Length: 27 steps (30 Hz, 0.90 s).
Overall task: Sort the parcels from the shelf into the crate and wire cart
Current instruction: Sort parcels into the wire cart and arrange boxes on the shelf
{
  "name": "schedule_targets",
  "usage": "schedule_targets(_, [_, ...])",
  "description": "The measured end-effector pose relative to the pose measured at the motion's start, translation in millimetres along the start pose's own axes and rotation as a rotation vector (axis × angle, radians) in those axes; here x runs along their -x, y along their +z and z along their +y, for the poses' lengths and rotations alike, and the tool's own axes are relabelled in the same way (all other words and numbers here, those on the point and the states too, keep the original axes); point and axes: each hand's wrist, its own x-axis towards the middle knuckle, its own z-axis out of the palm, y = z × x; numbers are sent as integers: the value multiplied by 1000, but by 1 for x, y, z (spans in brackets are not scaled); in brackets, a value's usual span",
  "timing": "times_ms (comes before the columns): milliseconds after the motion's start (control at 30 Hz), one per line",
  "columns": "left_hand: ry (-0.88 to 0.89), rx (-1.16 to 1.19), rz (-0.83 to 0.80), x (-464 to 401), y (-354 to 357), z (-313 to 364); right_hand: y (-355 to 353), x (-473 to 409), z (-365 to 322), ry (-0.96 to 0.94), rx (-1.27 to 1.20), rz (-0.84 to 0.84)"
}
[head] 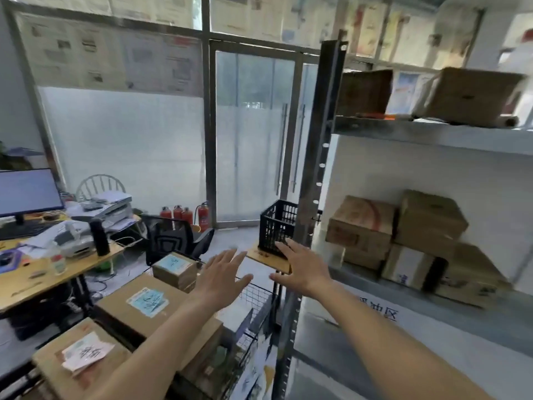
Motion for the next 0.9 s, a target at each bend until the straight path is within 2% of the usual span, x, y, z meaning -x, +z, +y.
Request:
schedule_targets(267, [211,95,79,-6,-35,171,-107,125,110,154,100,165])
schedule_targets(500, [301,200,102,-11,-46,298,-154,204,218,324,19,234])
schedule_targets(733, [248,249,102,-27,-43,360,-170,228,291,379,-90,253])
schedule_targets(900, [182,268,61,-58,-36,373,-167,200,305,387,-248,256])
